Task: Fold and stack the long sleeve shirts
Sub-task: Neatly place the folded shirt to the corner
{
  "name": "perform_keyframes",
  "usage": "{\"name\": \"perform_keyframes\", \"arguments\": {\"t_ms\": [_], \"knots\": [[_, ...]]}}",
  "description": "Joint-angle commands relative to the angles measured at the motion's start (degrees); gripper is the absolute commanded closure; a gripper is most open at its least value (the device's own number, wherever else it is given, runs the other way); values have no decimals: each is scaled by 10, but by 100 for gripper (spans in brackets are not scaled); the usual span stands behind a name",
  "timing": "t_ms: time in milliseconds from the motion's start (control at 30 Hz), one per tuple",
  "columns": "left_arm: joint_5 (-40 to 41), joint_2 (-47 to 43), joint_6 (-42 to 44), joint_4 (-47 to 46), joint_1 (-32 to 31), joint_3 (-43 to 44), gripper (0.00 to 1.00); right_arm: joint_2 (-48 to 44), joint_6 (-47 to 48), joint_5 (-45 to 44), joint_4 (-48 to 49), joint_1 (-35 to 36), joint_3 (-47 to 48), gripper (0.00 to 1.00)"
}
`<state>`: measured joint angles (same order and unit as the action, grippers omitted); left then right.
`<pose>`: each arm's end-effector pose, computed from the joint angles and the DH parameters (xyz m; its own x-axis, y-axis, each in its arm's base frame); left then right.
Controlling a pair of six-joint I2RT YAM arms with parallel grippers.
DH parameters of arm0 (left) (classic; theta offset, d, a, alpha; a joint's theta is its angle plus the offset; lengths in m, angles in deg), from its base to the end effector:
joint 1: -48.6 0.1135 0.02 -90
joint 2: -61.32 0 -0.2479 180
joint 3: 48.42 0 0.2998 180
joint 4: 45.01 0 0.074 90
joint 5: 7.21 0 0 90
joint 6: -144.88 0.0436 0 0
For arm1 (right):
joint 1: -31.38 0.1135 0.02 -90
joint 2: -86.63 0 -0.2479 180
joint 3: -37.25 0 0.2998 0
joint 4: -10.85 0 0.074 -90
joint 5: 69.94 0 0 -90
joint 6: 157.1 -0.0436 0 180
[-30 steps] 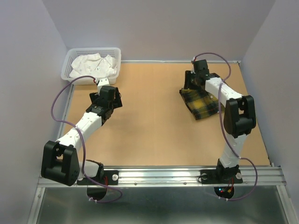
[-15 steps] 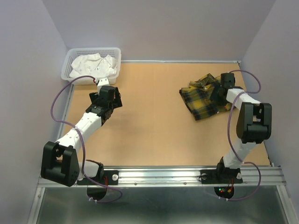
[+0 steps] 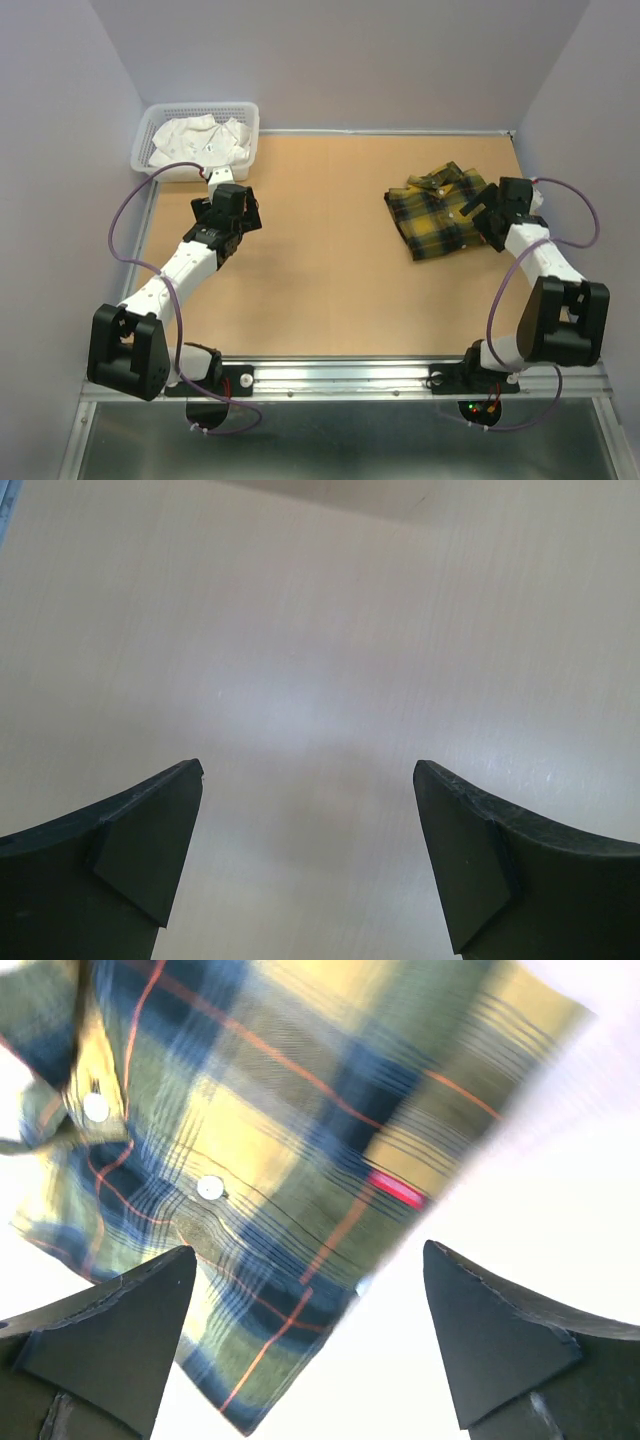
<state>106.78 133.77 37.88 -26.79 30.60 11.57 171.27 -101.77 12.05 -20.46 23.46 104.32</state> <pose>0.3249 -0.0869 0.2271 -0.4494 -0.1348 -0.8831 -0.1899 0.9804 -0.0531 0.3554 -0.0556 0.1815 -0.4844 0.6361 -0.6006 0.6113 0.7372 0.2878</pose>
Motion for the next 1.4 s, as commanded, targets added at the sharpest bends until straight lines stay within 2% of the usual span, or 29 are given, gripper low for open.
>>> {"name": "perform_keyframes", "arguments": {"t_ms": [0,233,467,800,900,1000,1033,1100,1133,1200,1367], "knots": [[8,-22,5,-10,-2,13,2,-61,-137,3,10,-24,-66,0],[4,-24,3,-10,-2,14,2,-63,-246,110,125,-25,-174,2],[9,-30,3,-10,-2,9,2,-49,-333,99,297,-26,-264,11],[11,-32,2,-9,-2,6,2,-21,-410,65,442,-26,-368,29],[10,-32,3,-8,-2,6,2,2,-427,63,473,-26,-370,41],[12,-30,2,-9,-2,6,2,27,-439,68,500,-26,-359,58],[11,-28,3,-9,-2,6,2,43,-455,69,507,-26,-352,71],[11,-27,3,-8,-2,6,1,57,-476,65,527,-26,-346,83],[11,-24,3,-9,-2,6,2,73,-499,59,543,-26,-338,93],[10,-25,0,-9,-2,8,2,91,-525,52,562,-26,-329,99],[14,-51,3,-33,-2,-8,2,154,-612,3,604,-27,-272,99]]}}
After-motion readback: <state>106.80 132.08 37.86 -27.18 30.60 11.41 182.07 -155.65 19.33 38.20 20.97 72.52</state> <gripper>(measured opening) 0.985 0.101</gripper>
